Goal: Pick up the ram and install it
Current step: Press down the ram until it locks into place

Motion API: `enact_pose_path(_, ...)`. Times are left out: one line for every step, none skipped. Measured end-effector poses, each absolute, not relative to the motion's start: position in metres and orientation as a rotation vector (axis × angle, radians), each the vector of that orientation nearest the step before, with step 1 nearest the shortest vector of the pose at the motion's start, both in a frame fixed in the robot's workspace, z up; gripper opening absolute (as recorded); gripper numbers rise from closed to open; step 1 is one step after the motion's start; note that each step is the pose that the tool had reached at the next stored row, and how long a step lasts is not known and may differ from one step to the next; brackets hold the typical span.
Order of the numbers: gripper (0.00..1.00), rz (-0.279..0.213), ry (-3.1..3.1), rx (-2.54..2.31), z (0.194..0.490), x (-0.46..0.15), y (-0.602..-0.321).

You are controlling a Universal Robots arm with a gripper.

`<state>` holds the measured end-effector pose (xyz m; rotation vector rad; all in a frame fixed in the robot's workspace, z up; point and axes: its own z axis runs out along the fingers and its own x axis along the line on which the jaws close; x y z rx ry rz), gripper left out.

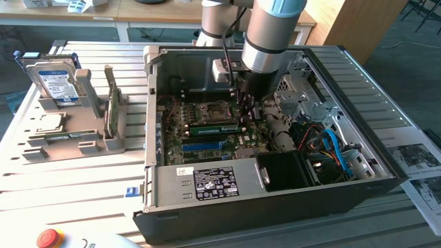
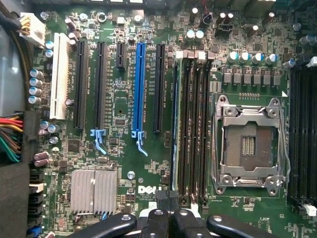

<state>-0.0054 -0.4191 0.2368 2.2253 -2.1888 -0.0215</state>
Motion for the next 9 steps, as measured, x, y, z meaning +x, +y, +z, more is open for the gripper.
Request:
enact_pose_path(0.1, -0.022, -2.189, 2.225, 0.2368, -0.0054, -0.4191)
enact_pose_path(0.1, -0.022, -2.189, 2.225, 0.2368, -0.0054, -0.4191)
enact_pose_path(0.1, -0.022, -2.189, 2.225, 0.2368, -0.0054, -0.4191)
enact_pose_path(0.1, -0.022, -2.189, 2.226, 0.2366, -0.0052, -0.4187)
enact_pose_path(0.1, -0.022, -2.189, 2.226, 0.2363, -0.005, -0.4175)
enact_pose_path(0.1, -0.022, -2.189, 2.225, 0.236, -0.0048, -0.416)
enact_pose_path(0.1, -0.022, -2.189, 2.225, 0.2356, -0.0047, -0.4143)
enact_pose_path(0.1, -0.022, -2.189, 2.225, 0.2352, -0.0045, -0.4128)
enact_pose_path(0.1, -0.022, -2.189, 2.225, 0.2348, -0.0045, -0.4112)
